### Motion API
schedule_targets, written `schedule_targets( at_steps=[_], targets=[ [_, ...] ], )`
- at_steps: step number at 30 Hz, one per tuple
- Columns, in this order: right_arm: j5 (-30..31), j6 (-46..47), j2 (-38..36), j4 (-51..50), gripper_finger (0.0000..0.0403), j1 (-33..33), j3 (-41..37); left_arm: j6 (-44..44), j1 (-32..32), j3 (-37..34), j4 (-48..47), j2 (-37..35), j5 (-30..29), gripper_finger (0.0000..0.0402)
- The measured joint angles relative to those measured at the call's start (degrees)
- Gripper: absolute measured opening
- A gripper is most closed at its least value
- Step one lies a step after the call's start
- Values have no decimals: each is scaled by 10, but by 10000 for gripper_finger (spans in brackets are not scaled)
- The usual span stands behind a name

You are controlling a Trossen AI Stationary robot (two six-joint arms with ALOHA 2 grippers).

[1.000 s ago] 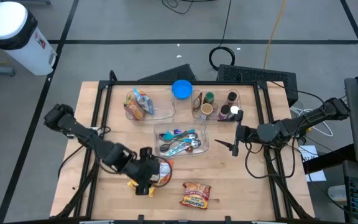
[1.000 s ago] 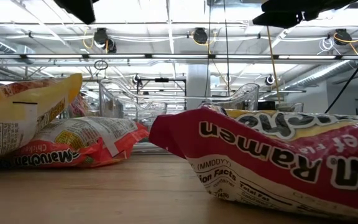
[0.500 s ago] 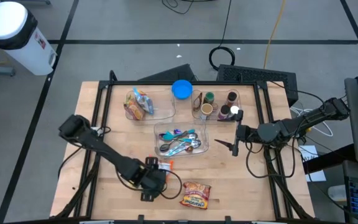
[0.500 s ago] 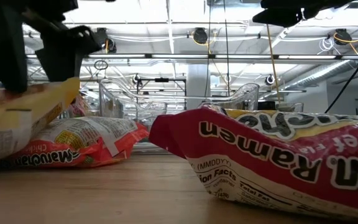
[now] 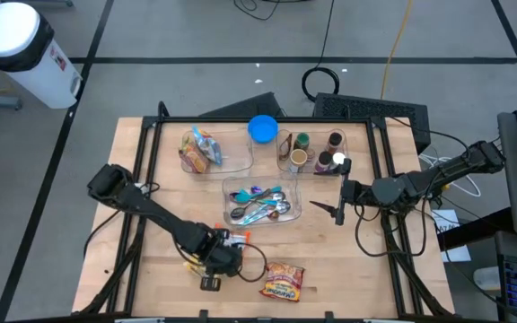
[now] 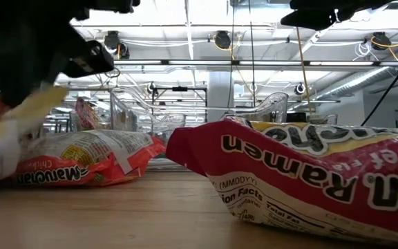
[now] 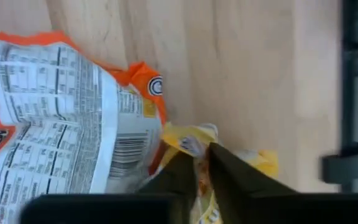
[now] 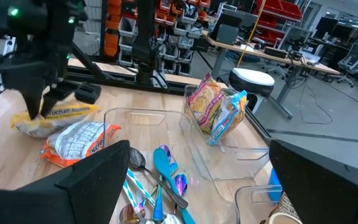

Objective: Pick & Place Food Item
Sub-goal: Put the yellow noodle bag into the top left transparent bin

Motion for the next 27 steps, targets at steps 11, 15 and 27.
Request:
schedule_targets(
  at_steps=[11, 15, 27],
  targets=[
    [0, 0, 0, 0, 380, 0, 0, -15, 37, 0, 22, -140, -62, 5],
    [0, -1, 0, 0, 380, 0, 0, -50, 62, 0, 27, -209, -172, 14],
    [0, -5, 0, 0, 380, 0, 0, 39, 202, 1, 4, -318, -429, 16]
  ],
)
